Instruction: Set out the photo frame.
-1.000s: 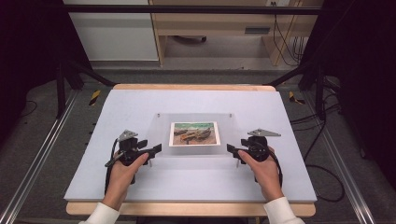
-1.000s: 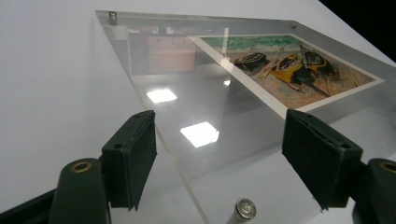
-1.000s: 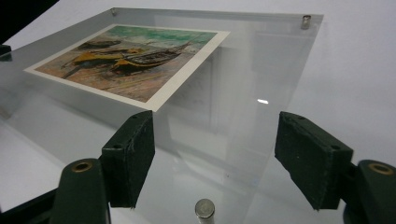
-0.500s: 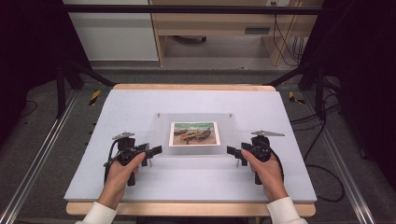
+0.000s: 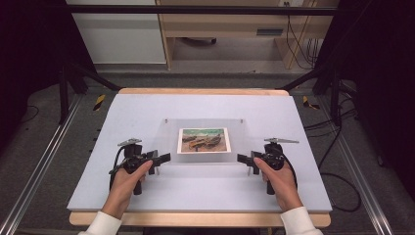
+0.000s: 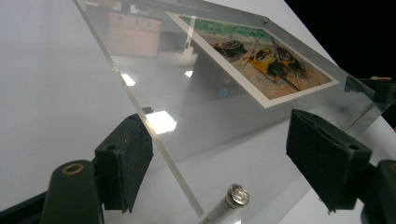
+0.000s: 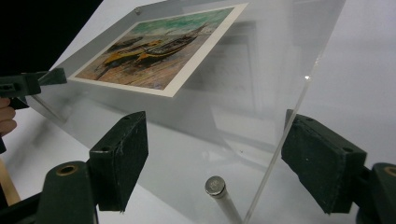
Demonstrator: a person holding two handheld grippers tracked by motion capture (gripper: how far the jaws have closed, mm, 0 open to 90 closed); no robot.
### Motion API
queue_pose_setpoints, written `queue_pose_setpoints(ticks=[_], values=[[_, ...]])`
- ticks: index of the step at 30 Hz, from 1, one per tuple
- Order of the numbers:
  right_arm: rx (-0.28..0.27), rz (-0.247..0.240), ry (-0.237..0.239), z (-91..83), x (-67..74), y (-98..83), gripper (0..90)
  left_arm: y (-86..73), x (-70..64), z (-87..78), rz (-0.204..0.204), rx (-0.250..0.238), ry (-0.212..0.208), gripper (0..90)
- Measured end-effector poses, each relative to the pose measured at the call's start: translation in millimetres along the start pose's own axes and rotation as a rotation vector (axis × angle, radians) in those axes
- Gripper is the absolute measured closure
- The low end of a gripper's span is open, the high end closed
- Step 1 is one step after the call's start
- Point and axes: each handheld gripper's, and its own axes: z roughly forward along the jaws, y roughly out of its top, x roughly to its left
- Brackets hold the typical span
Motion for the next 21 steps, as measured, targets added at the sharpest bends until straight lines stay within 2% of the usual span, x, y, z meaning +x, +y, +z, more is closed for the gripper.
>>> queue_pose_setpoints(ticks=[7, 12, 21], values=[[-0.006, -0.006, -0.013, -0.4, 1.0, -0.3, 24.5, 1.6, 4.1, 3.4, 0.009, -0.01, -0.007, 22.6], [0.001, -0.005, -0.018, -0.4, 1.3, 1.5, 24.5, 4.3, 4.3, 6.7, 0.001, -0.011, 0.007, 23.4], [-0.007, -0.029, -0.022, -1.9, 3.0, 0.0, 24.6, 4.8, 3.0, 3.4, 0.016, -0.01, 0.014, 25.9]])
